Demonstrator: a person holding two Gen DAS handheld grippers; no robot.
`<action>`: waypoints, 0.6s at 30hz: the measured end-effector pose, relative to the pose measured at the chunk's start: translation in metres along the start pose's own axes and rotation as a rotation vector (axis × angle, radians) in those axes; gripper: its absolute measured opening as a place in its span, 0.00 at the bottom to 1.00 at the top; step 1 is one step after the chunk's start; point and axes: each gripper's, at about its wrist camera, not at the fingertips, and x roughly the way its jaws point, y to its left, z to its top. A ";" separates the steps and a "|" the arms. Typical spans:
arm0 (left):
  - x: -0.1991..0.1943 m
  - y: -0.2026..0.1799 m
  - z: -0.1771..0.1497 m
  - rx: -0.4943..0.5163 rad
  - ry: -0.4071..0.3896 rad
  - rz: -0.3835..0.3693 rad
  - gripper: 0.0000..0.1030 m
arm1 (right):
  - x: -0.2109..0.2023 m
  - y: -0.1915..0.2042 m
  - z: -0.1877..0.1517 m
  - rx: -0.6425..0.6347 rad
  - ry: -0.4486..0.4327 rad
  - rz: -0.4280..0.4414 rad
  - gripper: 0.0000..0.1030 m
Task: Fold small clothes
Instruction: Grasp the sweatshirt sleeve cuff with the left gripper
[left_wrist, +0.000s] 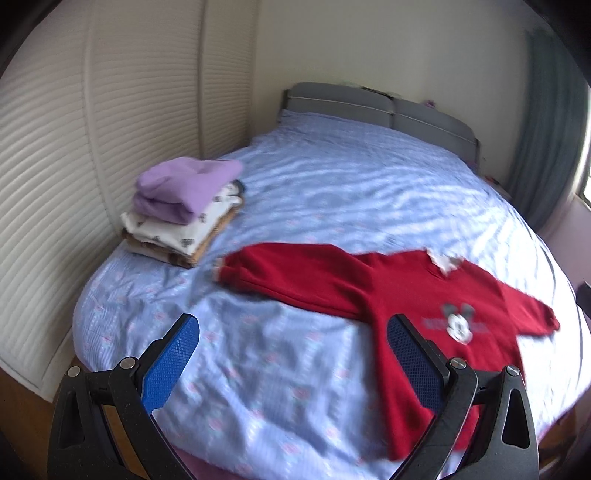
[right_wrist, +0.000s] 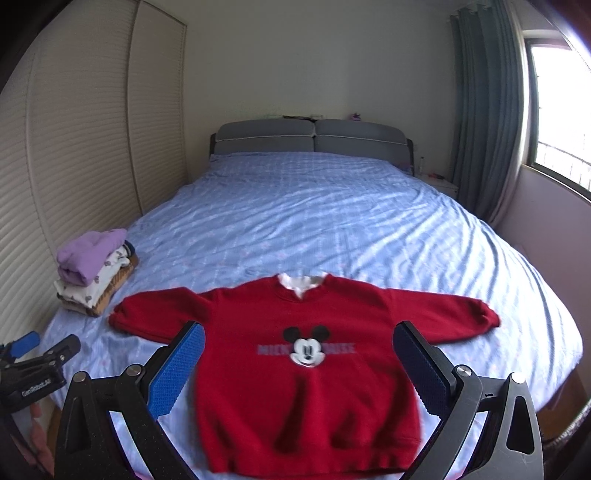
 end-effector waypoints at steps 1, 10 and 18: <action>0.011 0.013 0.003 -0.027 -0.007 0.005 1.00 | 0.007 0.010 0.001 -0.006 -0.003 0.006 1.00; 0.112 0.088 0.010 -0.147 0.030 0.024 0.78 | 0.066 0.104 0.000 -0.050 -0.014 0.062 1.00; 0.193 0.125 0.014 -0.196 0.075 -0.011 0.65 | 0.122 0.162 -0.007 -0.076 0.042 0.054 1.00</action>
